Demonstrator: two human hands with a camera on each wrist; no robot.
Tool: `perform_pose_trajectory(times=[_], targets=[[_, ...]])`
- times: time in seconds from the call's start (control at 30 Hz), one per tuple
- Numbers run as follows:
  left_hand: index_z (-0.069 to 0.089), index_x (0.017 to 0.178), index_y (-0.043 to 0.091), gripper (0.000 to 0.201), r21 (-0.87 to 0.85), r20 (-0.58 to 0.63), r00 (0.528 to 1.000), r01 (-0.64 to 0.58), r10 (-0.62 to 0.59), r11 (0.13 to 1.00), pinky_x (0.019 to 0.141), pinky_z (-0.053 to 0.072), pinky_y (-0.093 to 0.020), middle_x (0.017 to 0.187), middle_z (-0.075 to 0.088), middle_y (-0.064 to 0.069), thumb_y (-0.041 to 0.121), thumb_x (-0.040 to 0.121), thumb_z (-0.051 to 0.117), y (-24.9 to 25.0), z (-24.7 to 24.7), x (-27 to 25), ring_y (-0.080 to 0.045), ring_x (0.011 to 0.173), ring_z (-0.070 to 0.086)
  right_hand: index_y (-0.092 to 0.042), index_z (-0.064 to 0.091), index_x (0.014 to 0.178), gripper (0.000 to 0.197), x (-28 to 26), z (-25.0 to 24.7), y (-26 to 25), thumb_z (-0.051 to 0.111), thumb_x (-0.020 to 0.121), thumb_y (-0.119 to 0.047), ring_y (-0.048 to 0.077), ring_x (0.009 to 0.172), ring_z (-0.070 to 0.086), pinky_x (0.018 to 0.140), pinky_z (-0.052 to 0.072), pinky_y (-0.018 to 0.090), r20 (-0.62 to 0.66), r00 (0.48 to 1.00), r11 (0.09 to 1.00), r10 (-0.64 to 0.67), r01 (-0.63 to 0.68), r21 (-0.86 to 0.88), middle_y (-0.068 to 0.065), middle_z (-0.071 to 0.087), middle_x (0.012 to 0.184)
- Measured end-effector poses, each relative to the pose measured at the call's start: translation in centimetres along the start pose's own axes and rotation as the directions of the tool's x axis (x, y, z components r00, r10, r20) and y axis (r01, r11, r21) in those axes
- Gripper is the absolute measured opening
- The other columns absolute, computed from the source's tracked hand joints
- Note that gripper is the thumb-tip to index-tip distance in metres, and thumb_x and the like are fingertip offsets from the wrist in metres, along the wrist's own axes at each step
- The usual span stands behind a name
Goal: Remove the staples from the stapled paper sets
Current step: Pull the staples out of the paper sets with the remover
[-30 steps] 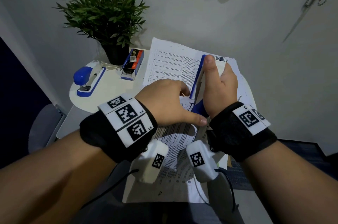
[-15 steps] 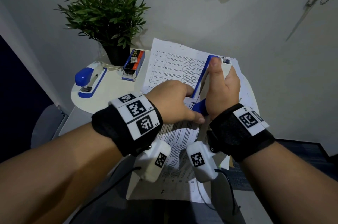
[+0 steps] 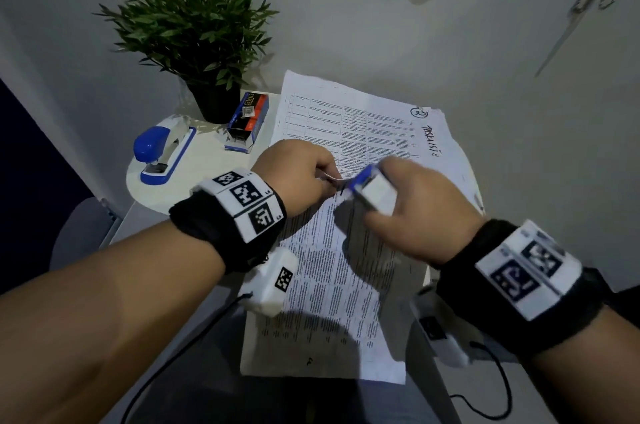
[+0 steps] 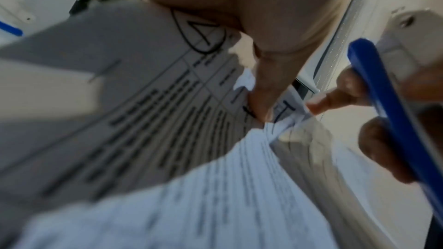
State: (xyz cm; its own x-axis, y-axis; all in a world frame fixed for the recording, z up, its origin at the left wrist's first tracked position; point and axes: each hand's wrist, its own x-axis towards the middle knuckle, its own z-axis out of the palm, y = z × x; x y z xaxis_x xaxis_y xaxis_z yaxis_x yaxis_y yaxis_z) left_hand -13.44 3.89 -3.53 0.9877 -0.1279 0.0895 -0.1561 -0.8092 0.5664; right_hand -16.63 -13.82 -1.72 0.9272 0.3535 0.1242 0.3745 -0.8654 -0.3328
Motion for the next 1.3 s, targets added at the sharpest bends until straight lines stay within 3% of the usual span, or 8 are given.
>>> perform_pose_trajectory(times=[0.13,0.33,0.53,0.8,0.9,1.07,1.2,1.3], targets=[[0.073,0.081,0.025,0.005,0.076,0.016,0.997,-0.081,0.08,0.994,0.07,0.041,-0.02,0.073,0.059,0.014,0.022,0.078,0.073,-0.3,0.5,-0.7,-0.008,0.078,0.055,-0.015,0.056,0.109,0.072,-1.2,2.4,0.8,0.03,0.067,-0.068,0.028,0.097,0.06,0.079,0.048,0.033,0.162,0.982,0.97,-0.1,0.133,-0.204,0.002,0.05,0.128],[0.072,0.094,0.022,0.018,0.249,0.194,0.956,-0.263,0.218,0.932,0.082,0.039,-0.024,0.099,0.066,0.006,0.013,0.082,0.061,-1.9,1.0,-1.7,-0.014,0.099,0.056,-0.014,0.066,0.091,0.042,-2.9,4.6,1.6,0.063,0.062,-0.044,0.026,0.07,0.058,0.049,0.049,0.033,0.191,0.947,0.865,-0.257,0.313,-0.392,0.002,0.062,0.116],[0.071,0.064,0.022,0.025,0.345,0.224,0.851,-0.524,0.474,0.778,0.052,0.052,-0.037,0.068,0.065,0.01,0.005,0.054,0.086,-2.9,1.8,-2.7,-0.023,0.068,0.06,-0.01,0.069,0.089,0.04,-4.1,6.4,2.3,0.073,0.053,-0.027,0.031,0.068,0.06,0.048,0.053,0.041,0.231,0.929,0.839,-0.291,0.363,-0.404,0.01,0.064,0.12],[0.075,0.092,0.036,0.054,0.309,0.12,0.852,-0.519,0.509,0.797,0.063,0.038,-0.026,0.086,0.067,0.005,0.002,0.052,0.088,-5.4,2.3,-4.3,-0.023,0.07,0.062,-0.011,0.069,0.078,0.036,-4.6,7.1,1.8,0.078,0.047,-0.026,0.03,0.07,0.06,0.047,0.048,0.037,0.224,0.937,0.842,-0.269,0.342,-0.418,0.012,0.066,0.118],[0.075,0.094,0.031,0.043,0.208,0.073,0.914,-0.406,0.4,0.89,0.07,0.042,-0.026,0.091,0.067,0.007,-0.004,0.068,0.073,-4.9,1.9,-4.2,-0.022,0.08,0.062,-0.013,0.069,0.078,0.043,-4.5,6.9,2.0,0.079,0.041,-0.032,0.027,0.069,0.059,0.043,0.043,0.03,0.225,0.924,0.836,-0.309,0.377,-0.4,0.009,0.066,0.118],[0.069,0.069,0.032,0.023,-0.255,-0.035,0.989,0.127,-0.141,0.959,0.079,0.048,-0.026,0.079,0.067,0.013,0.012,0.07,0.08,-5.3,0.0,-4.1,-0.008,0.08,0.061,-0.015,0.064,0.091,0.054,-3.7,6.2,3.3,0.069,0.055,-0.055,0.03,0.082,0.062,0.061,0.055,0.041,0.284,0.91,0.876,-0.302,0.383,-0.295,0.007,0.063,0.123],[0.069,0.077,0.018,0.017,-0.513,0.047,0.965,0.246,-0.259,0.822,0.084,0.055,-0.038,0.081,0.072,-0.008,0.005,0.071,0.078,-4.8,-0.8,-4.1,-0.023,0.076,0.068,-0.017,0.056,0.105,0.075,-0.8,2.0,3.1,0.039,0.062,-0.075,0.018,0.089,0.055,0.077,0.045,0.031,-0.015,0.998,0.978,-0.059,0.061,0.199,0.001,0.056,0.102],[0.068,0.078,0.017,0.019,-0.6,0.019,0.965,0.219,-0.261,0.769,0.083,0.056,-0.038,0.081,0.071,-0.005,0.002,0.071,0.077,-3.3,-0.7,-3.5,-0.019,0.073,0.066,-0.027,0.054,0.089,0.051,1.6,-1.8,1.7,0.053,0.059,-0.068,0.009,0.077,0.053,0.072,0.043,0.026,-0.403,0.861,0.761,0.31,0.029,0.648,-0.008,0.056,0.085]])
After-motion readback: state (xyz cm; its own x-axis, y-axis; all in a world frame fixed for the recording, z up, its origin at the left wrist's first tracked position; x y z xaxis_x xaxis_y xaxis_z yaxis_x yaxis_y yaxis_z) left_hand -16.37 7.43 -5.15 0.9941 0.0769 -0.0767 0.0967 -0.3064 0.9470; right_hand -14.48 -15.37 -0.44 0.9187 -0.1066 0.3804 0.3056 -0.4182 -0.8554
